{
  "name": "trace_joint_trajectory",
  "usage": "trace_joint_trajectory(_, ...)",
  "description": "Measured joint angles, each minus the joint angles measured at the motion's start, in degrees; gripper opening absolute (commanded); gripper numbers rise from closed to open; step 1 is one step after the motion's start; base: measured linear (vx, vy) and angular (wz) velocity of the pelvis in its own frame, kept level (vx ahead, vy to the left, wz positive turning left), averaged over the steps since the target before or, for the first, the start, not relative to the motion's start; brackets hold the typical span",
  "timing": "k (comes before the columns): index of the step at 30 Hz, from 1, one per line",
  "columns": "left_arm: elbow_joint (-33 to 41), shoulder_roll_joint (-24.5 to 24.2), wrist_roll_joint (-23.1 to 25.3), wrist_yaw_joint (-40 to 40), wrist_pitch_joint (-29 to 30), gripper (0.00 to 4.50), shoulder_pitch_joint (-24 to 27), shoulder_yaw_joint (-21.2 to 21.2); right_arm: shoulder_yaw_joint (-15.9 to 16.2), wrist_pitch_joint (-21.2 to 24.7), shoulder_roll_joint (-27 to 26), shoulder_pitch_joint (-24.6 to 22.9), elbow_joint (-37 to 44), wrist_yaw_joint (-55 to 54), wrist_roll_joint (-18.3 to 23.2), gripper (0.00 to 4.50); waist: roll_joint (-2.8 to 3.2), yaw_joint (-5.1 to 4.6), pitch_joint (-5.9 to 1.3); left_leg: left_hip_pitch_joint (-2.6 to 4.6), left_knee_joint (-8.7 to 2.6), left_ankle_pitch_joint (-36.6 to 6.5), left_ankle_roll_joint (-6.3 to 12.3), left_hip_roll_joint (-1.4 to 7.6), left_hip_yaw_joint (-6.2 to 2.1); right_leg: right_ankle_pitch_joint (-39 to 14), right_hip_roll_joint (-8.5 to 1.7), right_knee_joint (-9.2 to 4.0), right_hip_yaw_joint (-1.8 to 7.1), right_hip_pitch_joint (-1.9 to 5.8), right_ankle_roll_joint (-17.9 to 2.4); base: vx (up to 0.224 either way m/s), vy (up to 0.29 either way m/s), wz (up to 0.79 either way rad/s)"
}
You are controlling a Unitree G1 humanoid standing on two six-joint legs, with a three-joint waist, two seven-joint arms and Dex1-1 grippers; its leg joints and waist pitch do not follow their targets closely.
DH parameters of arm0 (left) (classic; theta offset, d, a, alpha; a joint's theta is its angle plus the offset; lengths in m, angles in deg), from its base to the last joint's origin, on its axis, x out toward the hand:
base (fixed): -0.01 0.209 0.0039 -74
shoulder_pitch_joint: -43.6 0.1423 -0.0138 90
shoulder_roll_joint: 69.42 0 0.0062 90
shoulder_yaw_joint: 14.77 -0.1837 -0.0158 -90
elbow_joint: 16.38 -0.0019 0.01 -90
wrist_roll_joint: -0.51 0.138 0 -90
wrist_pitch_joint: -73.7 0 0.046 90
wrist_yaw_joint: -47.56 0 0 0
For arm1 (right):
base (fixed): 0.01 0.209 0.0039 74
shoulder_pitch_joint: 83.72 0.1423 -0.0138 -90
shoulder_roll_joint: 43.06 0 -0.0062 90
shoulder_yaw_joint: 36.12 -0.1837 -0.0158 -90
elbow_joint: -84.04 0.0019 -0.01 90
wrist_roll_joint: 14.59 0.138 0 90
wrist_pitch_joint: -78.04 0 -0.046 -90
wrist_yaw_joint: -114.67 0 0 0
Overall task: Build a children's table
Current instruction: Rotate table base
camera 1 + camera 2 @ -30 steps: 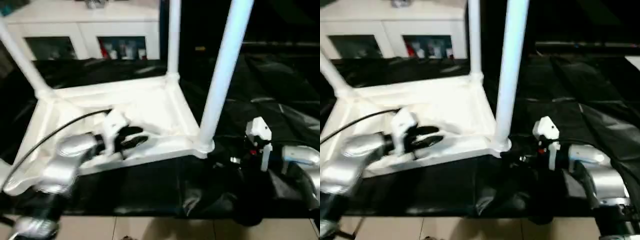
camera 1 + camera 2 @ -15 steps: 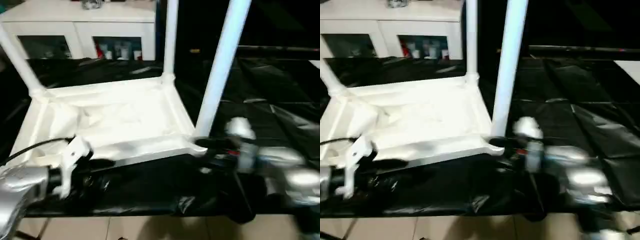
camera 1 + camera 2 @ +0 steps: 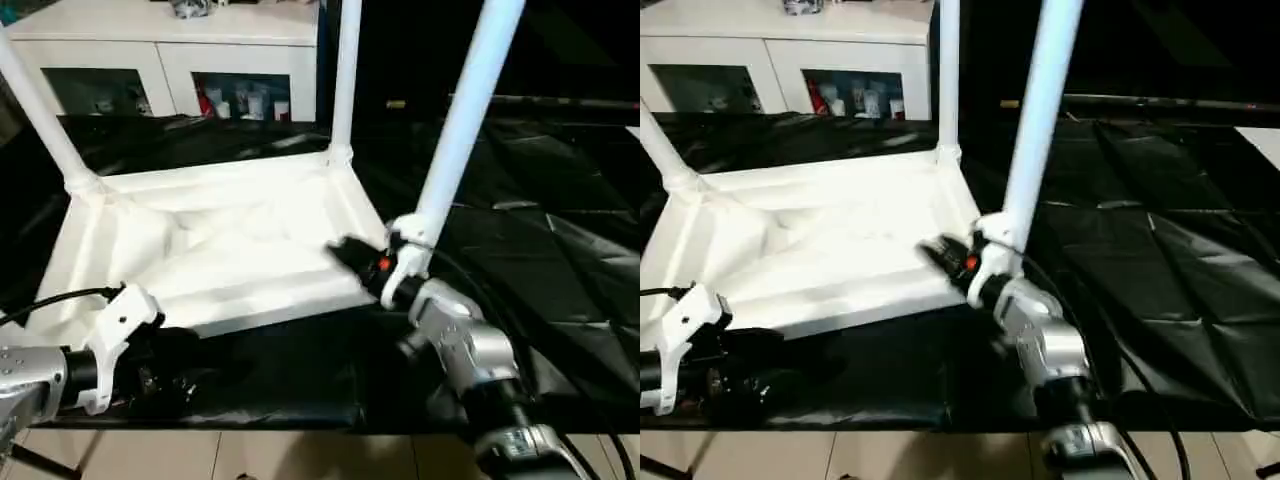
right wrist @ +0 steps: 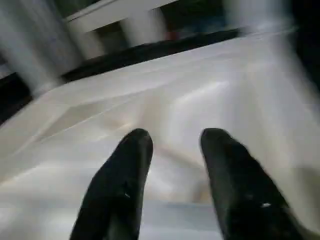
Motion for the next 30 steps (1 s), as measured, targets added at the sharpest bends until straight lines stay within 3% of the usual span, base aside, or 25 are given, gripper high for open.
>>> trace_joint_trajectory(5,-0.3,0.0,0.5,0.9,-0.5,4.49,1.8,0.0,-3.0,-3.2,1.0,1.5,-3.8,-6.5,-0.8,1.2,-0.07,-0.13,-0.05,0.01,-0.05,0.0,-0.03,0.05,-0.02,0.0,0.08,0.06,0.0,-0.04,0.0,0.0,0.0,0.0)
trace_joint_trajectory(18,-1.7,0.0,2.8,3.8,-4.4,4.5,3.3,-1.2,-4.8,-9.6,6.6,5.7,-14.0,-14.9,-4.8,0.09,-0.23,0.6,-0.06,-0.05,0.22,0.0,-0.02,0.01,-0.03,0.0,0.06,0.07,0.12,0.21,0.0,0.0,0.0,0.0)
trace_joint_trajectory(25,-4.0,1.9,4.1,6.1,-9.1,4.5,-0.8,-1.8,-7.2,-13.0,13.4,9.2,-20.4,-17.5,-6.0,0.02,-0.22,1.24,-0.04,-0.09,0.44,0.0,-0.01,0.01,0.0,0.1,0.05,0.21,0.22,0.25,0.2,0.0,0.0,0.0)
trace_joint_trajectory(30,-5.0,1.9,3.1,5.7,-9.5,4.5,-1.2,-1.5,-8.4,-14.8,16.8,10.5,-23.1,-16.4,-6.6,0.02,-0.21,0.49,-0.04,-0.13,0.43,0.0,0.0,0.01,0.02,0.1,0.07,0.22,0.25,0.16,0.2,0.0,0.0,0.0)
